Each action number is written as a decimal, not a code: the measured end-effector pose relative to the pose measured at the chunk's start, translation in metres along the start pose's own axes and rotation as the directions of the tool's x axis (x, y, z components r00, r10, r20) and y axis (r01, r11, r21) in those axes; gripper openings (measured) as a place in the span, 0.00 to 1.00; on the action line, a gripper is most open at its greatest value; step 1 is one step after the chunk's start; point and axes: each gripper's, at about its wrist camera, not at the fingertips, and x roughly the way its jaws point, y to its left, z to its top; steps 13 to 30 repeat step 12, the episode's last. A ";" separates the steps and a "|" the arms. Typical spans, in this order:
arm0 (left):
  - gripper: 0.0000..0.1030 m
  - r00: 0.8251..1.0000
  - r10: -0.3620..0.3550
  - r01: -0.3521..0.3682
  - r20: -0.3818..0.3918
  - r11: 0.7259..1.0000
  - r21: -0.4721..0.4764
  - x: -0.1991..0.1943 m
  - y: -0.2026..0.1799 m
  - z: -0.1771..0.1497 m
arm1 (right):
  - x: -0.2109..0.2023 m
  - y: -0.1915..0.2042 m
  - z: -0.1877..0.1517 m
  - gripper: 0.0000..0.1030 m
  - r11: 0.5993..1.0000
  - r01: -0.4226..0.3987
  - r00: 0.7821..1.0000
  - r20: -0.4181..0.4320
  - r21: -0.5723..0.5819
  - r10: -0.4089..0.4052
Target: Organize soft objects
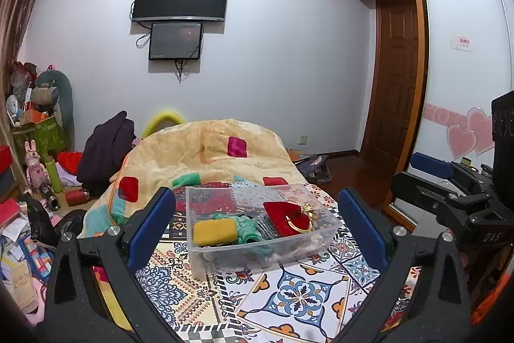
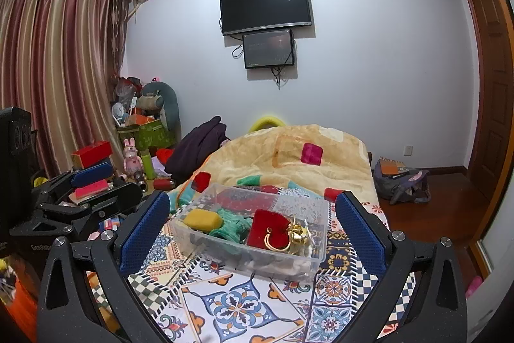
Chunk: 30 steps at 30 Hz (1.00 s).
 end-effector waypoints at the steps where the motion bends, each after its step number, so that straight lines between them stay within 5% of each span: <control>1: 0.99 1.000 -0.002 0.002 -0.001 1.000 -0.002 0.001 0.000 0.000 | 0.000 0.000 0.000 1.00 1.000 -0.001 1.000 -0.001 -0.001 0.001; 30: 0.99 1.000 -0.004 0.004 -0.010 1.000 0.005 0.000 -0.001 -0.001 | 0.002 0.002 -0.002 1.00 1.000 -0.005 1.000 -0.012 -0.001 0.005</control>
